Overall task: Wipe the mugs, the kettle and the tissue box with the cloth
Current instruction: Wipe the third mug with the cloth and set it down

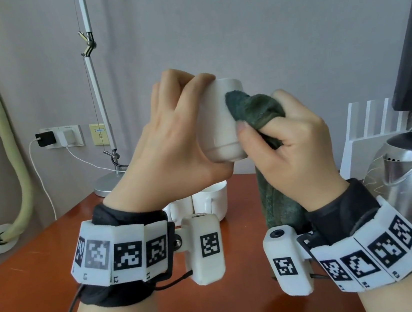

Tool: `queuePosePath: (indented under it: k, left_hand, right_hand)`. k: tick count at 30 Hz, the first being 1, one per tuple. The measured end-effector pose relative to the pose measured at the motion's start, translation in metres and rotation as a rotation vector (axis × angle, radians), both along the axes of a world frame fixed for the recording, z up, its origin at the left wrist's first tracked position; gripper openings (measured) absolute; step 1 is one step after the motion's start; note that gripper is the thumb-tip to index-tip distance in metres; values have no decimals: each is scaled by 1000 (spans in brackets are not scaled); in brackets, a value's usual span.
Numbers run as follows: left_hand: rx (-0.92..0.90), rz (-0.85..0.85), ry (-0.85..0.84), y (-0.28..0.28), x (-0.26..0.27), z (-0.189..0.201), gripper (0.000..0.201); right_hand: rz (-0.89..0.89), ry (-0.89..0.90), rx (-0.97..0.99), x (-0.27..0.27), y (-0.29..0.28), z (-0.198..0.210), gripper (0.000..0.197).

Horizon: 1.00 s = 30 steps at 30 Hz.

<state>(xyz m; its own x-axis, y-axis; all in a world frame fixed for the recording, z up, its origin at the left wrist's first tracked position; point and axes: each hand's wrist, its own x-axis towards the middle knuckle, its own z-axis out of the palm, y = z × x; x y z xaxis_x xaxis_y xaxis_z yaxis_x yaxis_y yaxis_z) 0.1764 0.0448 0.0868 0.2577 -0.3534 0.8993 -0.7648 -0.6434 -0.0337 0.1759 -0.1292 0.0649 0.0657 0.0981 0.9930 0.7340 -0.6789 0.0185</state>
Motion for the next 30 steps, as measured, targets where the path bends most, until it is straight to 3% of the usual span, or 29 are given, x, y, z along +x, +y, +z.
queuePosePath:
  k: [5, 8, 11, 16, 25, 30]
  left_hand:
    - [-23, 31, 4, 6, 1, -1, 86]
    - [1, 32, 14, -1, 0, -2, 85]
    - [48, 16, 42, -10, -1, -3, 89]
    - [44, -8, 58, -9, 1, -5, 88]
    - [-1, 10, 38, -1, 2, -4, 86]
    - [25, -4, 76, -7, -1, -4, 92]
  right_hand:
    - [76, -4, -62, -2, 1, -3, 38]
    - [-9, 3, -104, -4, 6, -2, 36]
    - [-76, 22, -13, -3, 4, 1, 37]
    - [-28, 18, 81, -2, 7, -2, 40]
    - [-38, -13, -57, -7, 15, -5, 38]
    - [-78, 41, 83, 0, 4, 0, 40]
